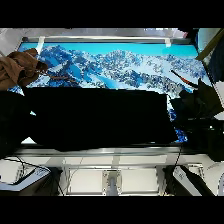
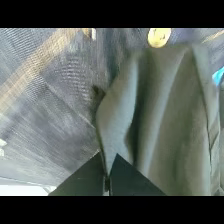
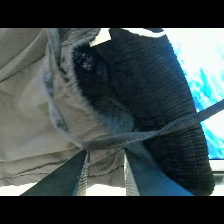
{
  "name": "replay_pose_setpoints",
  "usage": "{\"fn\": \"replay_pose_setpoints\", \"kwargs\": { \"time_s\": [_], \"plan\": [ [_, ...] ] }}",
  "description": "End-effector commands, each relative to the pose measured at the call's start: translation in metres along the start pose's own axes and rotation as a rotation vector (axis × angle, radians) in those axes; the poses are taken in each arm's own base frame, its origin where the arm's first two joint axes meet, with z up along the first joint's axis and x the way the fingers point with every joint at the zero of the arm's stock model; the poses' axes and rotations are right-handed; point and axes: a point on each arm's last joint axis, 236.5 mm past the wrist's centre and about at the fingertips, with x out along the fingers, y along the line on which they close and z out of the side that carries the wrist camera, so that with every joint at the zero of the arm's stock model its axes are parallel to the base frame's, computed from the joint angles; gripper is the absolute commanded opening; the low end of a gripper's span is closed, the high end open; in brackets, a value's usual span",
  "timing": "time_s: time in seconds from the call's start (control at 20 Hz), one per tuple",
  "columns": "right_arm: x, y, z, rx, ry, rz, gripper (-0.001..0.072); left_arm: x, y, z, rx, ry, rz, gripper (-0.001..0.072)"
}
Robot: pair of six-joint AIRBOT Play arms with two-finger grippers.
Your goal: Fold the clothes and pants, and hang the long-sleeved shirts on hangers.
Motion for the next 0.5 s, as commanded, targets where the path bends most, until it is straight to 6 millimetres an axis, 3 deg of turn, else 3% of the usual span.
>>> {"fn": "replay_pose_setpoints", "kwargs": {
  "time_s": [0.0, 0.15, 0.4, 0.45],
  "plan": [
    [-0.026, 0.002, 0.016, -0.062, -0.022, -0.046, 0.0247, -0.052, 0.017, 0.031, 0.134, -0.023, 0.133, 0.0006],
    [-0.050, 0.010, 0.039, -0.104, -0.091, -0.063, 0.0247, -0.079, 0.026, 0.040, 0.175, -0.019, 0.199, 0.0006],
    [-0.050, 0.005, 0.036, -0.110, -0.076, -0.085, 0.0248, -0.072, 0.028, 0.023, 0.175, 0.069, 0.194, 0.0028],
    [-0.051, 0.005, 0.036, -0.110, -0.075, -0.085, 0.0252, -0.073, 0.026, 0.024, 0.174, 0.063, 0.187, 0.0198]
  ]
}}
